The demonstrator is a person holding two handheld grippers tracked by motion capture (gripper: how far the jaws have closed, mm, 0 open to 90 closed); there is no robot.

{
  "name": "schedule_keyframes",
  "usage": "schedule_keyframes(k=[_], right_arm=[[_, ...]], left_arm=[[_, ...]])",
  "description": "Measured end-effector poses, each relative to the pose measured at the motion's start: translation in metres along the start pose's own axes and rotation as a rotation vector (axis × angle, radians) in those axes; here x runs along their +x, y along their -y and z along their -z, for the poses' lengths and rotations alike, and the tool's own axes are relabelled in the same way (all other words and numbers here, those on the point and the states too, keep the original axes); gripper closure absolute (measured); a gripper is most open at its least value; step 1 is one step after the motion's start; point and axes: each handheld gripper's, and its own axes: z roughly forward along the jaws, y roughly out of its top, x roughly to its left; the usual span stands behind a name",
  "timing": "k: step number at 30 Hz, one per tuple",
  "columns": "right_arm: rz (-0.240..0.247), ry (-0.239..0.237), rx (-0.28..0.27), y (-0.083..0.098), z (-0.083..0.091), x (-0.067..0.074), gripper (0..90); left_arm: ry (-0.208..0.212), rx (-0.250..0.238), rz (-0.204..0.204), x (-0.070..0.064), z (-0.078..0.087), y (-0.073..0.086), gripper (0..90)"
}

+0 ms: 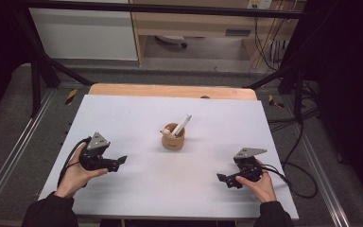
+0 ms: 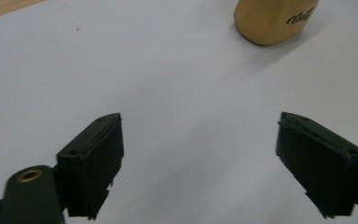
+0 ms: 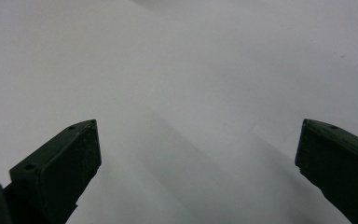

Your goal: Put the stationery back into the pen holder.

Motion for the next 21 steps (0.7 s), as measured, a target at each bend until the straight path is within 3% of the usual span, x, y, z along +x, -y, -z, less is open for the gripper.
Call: schedule_keyframes(k=[4, 13, 21], right_arm=[[-0.001, 0.000, -0.001, 0.000, 0.000, 0.000, 0.9], [0.000, 0.002, 0.002, 0.000, -0.001, 0.000, 0.9], [-0.001, 0.000, 0.002, 0.000, 0.000, 0.000, 0.9]], left_arm=[[-0.045, 0.003, 0.046, 0.008, 0.007, 0.013, 27.2], [-0.089, -0.005, 0.119, 0.023, 0.019, 0.037, 51.7], [-0.124, 0.028, 0.127, 0.030, 0.029, 0.051, 73.1]])
